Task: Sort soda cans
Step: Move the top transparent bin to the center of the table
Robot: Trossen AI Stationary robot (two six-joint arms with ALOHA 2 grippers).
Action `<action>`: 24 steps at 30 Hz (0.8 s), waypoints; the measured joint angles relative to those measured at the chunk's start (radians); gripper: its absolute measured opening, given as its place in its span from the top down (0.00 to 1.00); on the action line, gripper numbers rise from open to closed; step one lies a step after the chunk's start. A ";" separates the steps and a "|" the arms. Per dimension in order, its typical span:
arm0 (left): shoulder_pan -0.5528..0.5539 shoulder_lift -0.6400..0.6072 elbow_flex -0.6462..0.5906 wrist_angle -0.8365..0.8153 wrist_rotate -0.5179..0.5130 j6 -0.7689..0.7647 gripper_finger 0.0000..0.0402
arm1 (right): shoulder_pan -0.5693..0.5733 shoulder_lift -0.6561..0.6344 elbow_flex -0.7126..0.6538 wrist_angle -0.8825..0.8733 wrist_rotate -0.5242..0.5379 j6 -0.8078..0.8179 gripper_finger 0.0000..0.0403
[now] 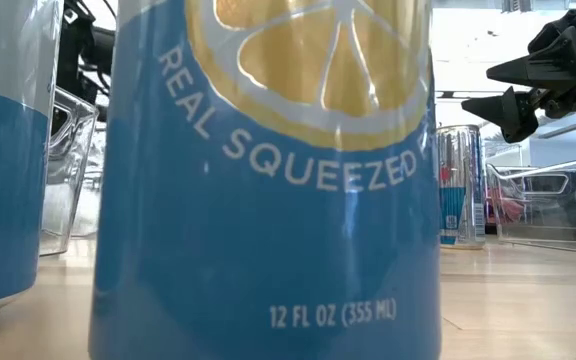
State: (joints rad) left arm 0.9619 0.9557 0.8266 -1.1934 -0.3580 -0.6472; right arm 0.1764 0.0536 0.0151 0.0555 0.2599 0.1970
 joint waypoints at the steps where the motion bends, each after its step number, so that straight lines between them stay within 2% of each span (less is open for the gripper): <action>1: 0.000 -0.008 0.010 -0.003 0.000 0.000 0.97 | 0.000 0.000 0.000 0.000 0.000 0.000 0.21; 10: 0.000 -0.083 0.151 -0.088 -0.080 0.000 0.97 | 0.000 0.000 0.000 0.000 0.000 0.000 0.21; 16: -0.021 -0.144 0.273 -0.094 -0.099 0.001 0.97 | 0.000 0.000 0.000 0.000 0.000 0.000 0.21; 21: -0.063 -0.169 0.364 -0.052 -0.089 0.009 0.97 | 0.000 0.000 0.000 0.000 0.000 0.000 0.21; 24: -0.104 -0.172 0.389 0.034 -0.031 0.030 0.97 | 0.000 0.000 0.000 0.000 0.000 0.000 0.21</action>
State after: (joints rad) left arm 0.8577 0.7834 1.2159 -1.1589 -0.3891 -0.6176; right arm 0.1764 0.0536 0.0151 0.0555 0.2600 0.1973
